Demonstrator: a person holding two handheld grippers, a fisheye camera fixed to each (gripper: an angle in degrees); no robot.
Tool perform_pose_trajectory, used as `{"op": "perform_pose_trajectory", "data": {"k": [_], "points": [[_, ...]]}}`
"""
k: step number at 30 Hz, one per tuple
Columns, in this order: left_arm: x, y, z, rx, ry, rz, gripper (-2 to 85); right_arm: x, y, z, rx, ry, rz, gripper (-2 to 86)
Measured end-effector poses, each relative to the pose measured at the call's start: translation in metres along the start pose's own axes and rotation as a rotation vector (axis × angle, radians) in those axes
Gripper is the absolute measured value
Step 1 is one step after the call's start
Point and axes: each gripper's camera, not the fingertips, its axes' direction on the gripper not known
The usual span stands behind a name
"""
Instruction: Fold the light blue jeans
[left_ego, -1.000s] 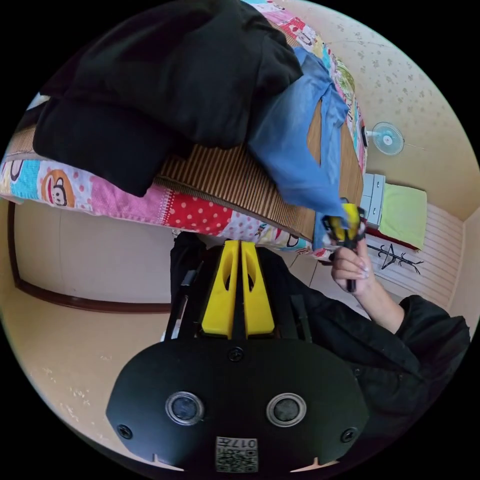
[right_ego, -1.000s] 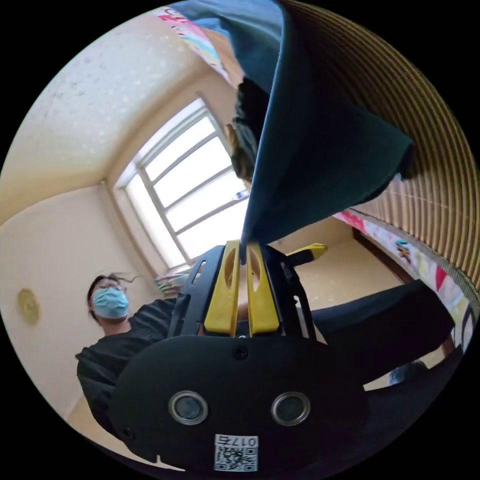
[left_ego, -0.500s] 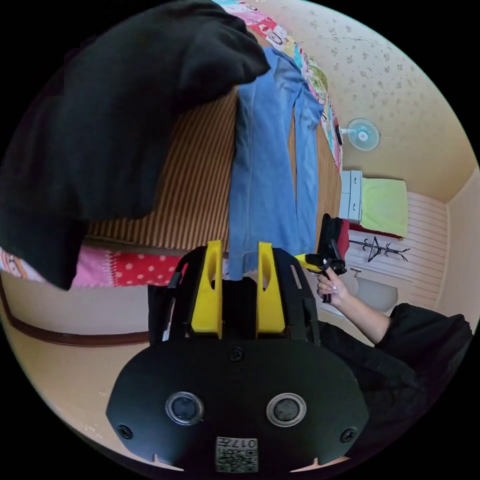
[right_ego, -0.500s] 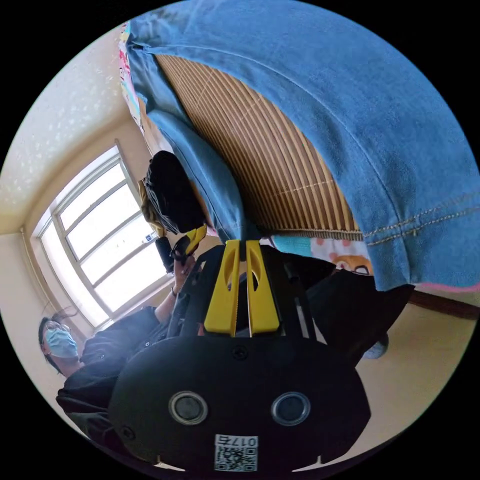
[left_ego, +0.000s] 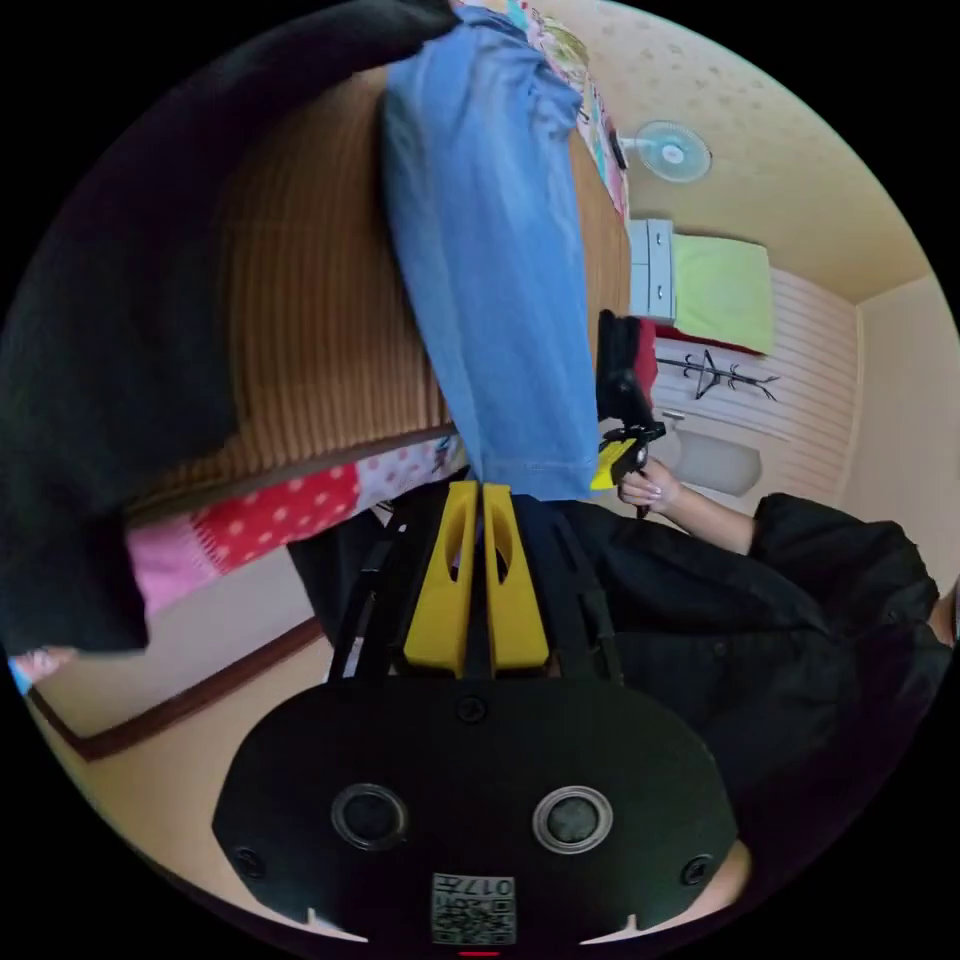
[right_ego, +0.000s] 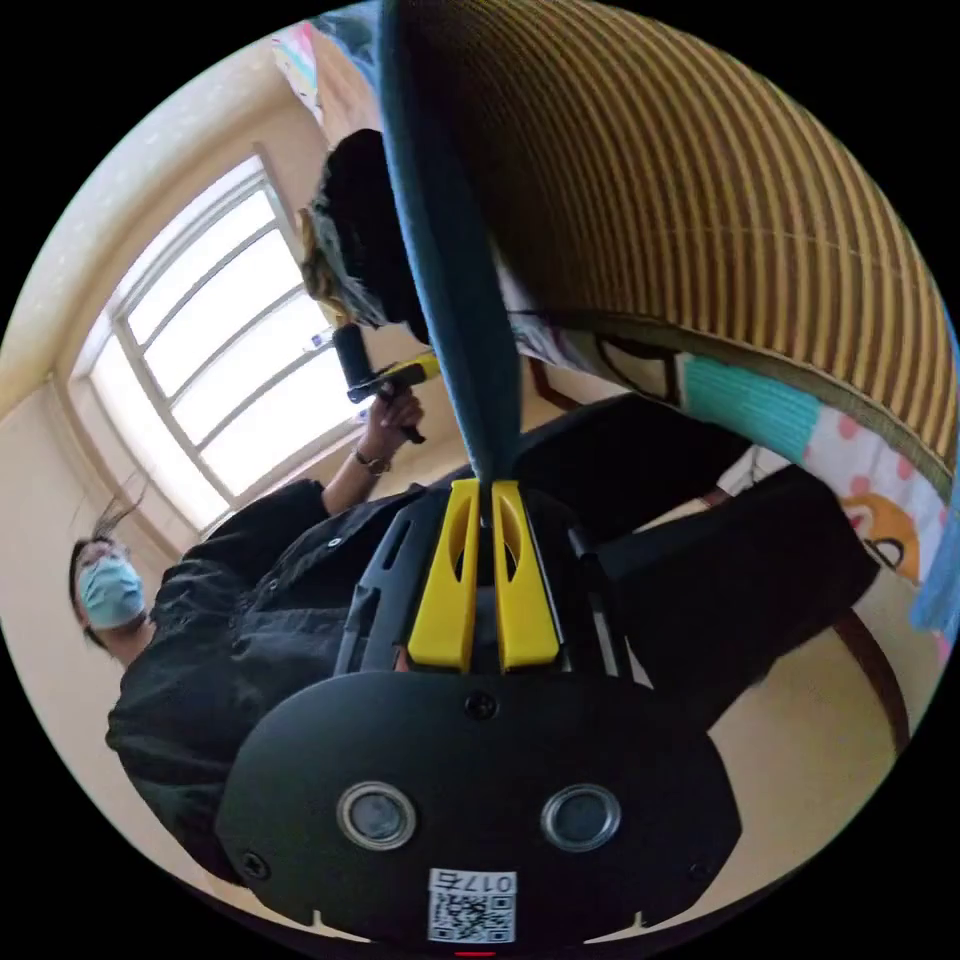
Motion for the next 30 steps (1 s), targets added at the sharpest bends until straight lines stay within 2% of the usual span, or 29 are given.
{"op": "perform_pose_trajectory", "data": {"k": [1, 2, 5, 7, 10, 11, 12, 13, 14, 15, 16, 17, 20, 24, 27, 30], "points": [[-0.016, 0.011, -0.008, 0.014, -0.093, -0.073, -1.0, 0.005, -0.002, 0.009, -0.018, 0.118, 0.073, 1.9], [-0.023, 0.016, -0.01, 0.017, -0.109, -0.095, -1.0, 0.007, -0.005, 0.02, -0.043, 0.166, 0.092, 1.7], [-0.054, 0.028, -0.004, 0.077, -0.095, -0.24, -0.9, 0.008, -0.019, 0.063, -0.145, 0.156, 0.12, 1.4], [-0.061, 0.025, 0.01, 0.103, -0.14, -0.334, -0.6, 0.005, -0.025, 0.095, -0.24, 0.246, 0.145, 1.5], [-0.063, 0.022, 0.021, 0.133, -0.233, -0.487, 0.8, -0.016, -0.019, 0.132, -0.325, 0.41, 0.046, 2.4], [-0.064, 0.024, 0.022, 0.139, -0.256, -0.535, 1.2, -0.023, -0.012, 0.132, -0.296, 0.444, 0.013, 2.8], [-0.069, 0.032, 0.024, 0.158, -0.282, -0.677, 2.3, -0.026, -0.008, 0.13, -0.272, 0.461, 0.006, 3.0], [-0.075, 0.045, 0.024, 0.215, -0.23, -0.8, 3.0, -0.031, 0.003, 0.118, -0.198, 0.509, -0.002, 3.5], [-0.077, 0.052, 0.025, 0.264, -0.172, -0.837, 3.3, -0.039, 0.02, 0.1, -0.07, 0.605, -0.017, 4.0], [-0.079, 0.068, 0.027, 0.381, -0.037, -0.872, 3.4, -0.044, 0.03, 0.088, 0.009, 0.668, -0.016, 4.3], [-0.075, 0.079, 0.032, 0.479, 0.051, -0.88, 3.1, -0.048, 0.052, 0.065, 0.156, 0.781, 0.025, 5.6], [-0.072, 0.082, 0.035, 0.504, 0.064, -0.886, 2.7, -0.047, 0.073, 0.039, 0.29, 0.842, 0.096, 7.0], [-0.045, 0.074, 0.061, 0.453, -0.014, -0.889, 1.0, -0.026, 0.124, -0.014, 0.534, 0.842, 0.276, 8.8], [-0.001, 0.023, 0.128, 0.31, 0.032, -0.752, -0.6, 0.017, 0.153, -0.036, 0.579, 0.827, 0.428, 9.8], [0.039, -0.027, 0.181, 0.197, 0.033, -0.609, -0.9, 0.032, 0.16, -0.027, 0.586, 0.709, 0.366, 11.1], [0.084, -0.075, 0.226, 0.115, 0.014, -0.441, -0.9, 0.03, 0.164, -0.008, 0.581, 0.716, 0.342, 10.4]]}}
